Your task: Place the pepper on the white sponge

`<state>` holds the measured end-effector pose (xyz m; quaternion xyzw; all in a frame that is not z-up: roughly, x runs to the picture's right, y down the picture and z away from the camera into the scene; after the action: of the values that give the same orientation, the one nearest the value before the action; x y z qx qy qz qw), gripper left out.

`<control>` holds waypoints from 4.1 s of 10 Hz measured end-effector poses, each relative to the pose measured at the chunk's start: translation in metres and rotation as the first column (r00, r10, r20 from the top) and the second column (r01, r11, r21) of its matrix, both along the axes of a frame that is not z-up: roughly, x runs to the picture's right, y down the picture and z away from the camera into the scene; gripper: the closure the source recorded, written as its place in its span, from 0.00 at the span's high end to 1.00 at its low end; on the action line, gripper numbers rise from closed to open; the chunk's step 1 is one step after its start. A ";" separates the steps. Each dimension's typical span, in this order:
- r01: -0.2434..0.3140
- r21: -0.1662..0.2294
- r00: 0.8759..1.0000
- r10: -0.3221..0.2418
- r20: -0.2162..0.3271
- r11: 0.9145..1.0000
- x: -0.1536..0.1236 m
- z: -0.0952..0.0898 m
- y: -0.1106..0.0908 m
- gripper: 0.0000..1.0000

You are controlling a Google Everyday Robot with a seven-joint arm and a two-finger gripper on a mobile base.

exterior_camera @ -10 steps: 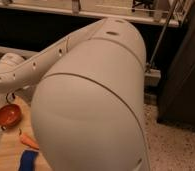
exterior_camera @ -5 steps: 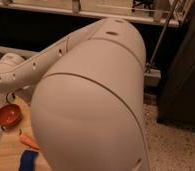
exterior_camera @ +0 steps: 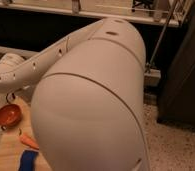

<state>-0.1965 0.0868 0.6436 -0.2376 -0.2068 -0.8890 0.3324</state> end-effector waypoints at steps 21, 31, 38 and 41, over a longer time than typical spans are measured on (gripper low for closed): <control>-0.028 -0.180 0.722 0.145 0.676 0.983 -0.107 0.068 0.044 0.25; 0.190 -0.204 0.727 0.002 0.687 0.960 -0.159 0.084 0.086 0.80; 0.389 -0.125 0.717 -0.215 0.663 0.913 -0.193 0.090 0.141 0.80; 0.419 -0.130 0.729 -0.248 0.638 0.899 -0.203 0.100 0.159 0.72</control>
<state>-0.3993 0.2459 0.7432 -0.0156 -0.3725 -0.9267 0.0466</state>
